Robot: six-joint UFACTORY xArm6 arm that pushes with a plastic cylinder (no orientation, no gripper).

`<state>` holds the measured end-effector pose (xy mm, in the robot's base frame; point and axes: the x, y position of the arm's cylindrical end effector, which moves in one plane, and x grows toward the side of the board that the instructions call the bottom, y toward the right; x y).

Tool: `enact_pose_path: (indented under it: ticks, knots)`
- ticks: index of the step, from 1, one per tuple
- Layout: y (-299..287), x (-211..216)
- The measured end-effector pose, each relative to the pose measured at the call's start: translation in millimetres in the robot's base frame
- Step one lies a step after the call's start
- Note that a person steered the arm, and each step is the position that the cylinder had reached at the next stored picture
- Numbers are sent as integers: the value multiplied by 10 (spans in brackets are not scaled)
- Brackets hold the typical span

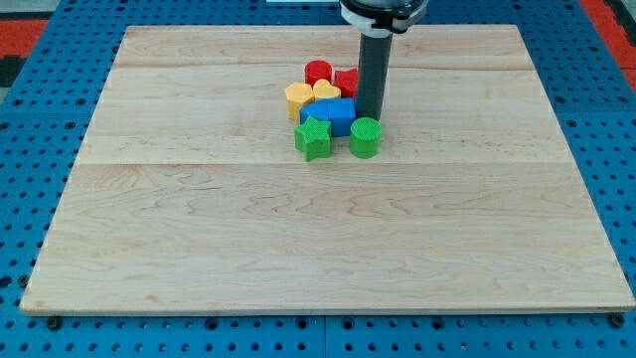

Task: Slide the green circle to the center right

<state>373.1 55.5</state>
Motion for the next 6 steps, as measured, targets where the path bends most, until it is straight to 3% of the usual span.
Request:
enact_pose_path:
  ticks: [3, 4, 5, 6]
  knots:
    - [-1, 859]
    - [-324, 662]
    - [-149, 1002]
    - [-394, 1031]
